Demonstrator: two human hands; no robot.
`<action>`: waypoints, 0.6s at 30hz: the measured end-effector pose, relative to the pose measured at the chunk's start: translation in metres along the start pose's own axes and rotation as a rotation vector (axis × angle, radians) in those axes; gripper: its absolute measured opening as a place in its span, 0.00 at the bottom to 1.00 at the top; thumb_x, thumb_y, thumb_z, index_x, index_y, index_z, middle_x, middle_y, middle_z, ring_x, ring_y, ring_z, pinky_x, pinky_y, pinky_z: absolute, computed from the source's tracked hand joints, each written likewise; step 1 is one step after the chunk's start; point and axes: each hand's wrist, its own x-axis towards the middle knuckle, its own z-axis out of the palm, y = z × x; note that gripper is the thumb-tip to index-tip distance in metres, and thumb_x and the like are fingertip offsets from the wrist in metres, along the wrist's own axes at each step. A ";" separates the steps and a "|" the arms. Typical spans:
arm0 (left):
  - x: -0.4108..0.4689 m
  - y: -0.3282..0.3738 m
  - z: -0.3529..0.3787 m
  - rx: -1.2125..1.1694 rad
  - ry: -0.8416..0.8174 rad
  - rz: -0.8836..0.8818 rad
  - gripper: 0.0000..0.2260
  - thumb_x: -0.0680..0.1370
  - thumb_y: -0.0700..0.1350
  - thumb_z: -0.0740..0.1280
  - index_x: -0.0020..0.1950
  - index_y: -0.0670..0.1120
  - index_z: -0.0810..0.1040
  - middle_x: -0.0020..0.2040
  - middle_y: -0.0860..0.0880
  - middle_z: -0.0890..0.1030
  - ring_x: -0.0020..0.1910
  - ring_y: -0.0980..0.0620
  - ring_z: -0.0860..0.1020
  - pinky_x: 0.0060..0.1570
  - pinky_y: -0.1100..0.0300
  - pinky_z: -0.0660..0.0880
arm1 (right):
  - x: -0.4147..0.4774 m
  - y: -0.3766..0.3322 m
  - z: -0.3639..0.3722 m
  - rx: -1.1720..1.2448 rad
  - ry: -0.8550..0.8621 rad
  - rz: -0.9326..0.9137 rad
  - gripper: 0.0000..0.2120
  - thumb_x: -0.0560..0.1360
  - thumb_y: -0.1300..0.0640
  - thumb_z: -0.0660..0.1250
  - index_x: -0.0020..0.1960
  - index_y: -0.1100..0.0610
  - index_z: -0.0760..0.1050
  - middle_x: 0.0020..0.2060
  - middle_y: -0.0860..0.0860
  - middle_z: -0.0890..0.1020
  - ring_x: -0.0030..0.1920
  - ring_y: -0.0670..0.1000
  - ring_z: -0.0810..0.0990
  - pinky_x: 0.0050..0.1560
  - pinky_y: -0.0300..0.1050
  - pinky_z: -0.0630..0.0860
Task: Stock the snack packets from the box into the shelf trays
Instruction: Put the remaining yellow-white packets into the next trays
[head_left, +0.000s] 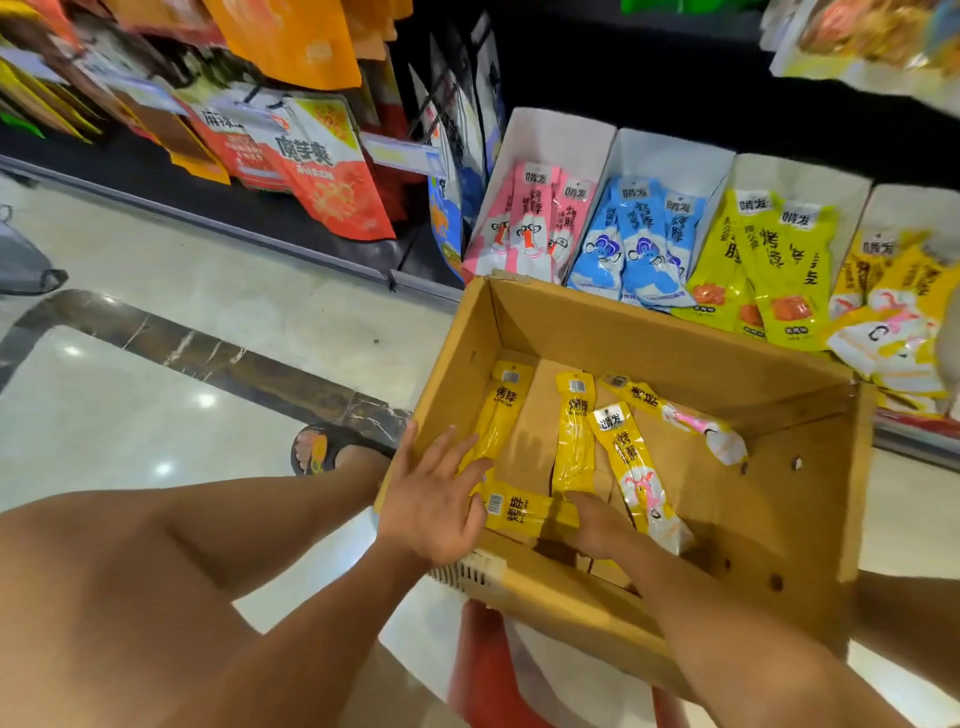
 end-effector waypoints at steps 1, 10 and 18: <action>0.000 0.000 0.001 -0.002 -0.008 -0.002 0.22 0.79 0.59 0.56 0.72 0.60 0.75 0.78 0.55 0.70 0.81 0.49 0.60 0.78 0.33 0.45 | 0.005 0.001 0.002 0.017 -0.016 0.009 0.35 0.77 0.49 0.70 0.79 0.52 0.59 0.77 0.54 0.64 0.73 0.57 0.69 0.68 0.47 0.70; 0.003 -0.003 0.002 0.008 -0.025 0.001 0.22 0.79 0.59 0.56 0.71 0.59 0.76 0.76 0.54 0.72 0.80 0.48 0.62 0.77 0.31 0.47 | 0.021 0.009 0.023 -0.035 0.065 0.066 0.09 0.78 0.54 0.63 0.53 0.50 0.80 0.55 0.54 0.83 0.57 0.56 0.80 0.53 0.44 0.76; 0.000 -0.002 0.001 0.015 -0.017 -0.007 0.22 0.79 0.59 0.56 0.72 0.59 0.75 0.75 0.54 0.73 0.79 0.48 0.64 0.78 0.33 0.46 | 0.010 0.023 0.004 0.050 0.142 0.035 0.06 0.78 0.54 0.68 0.48 0.52 0.85 0.50 0.51 0.83 0.56 0.54 0.79 0.51 0.42 0.72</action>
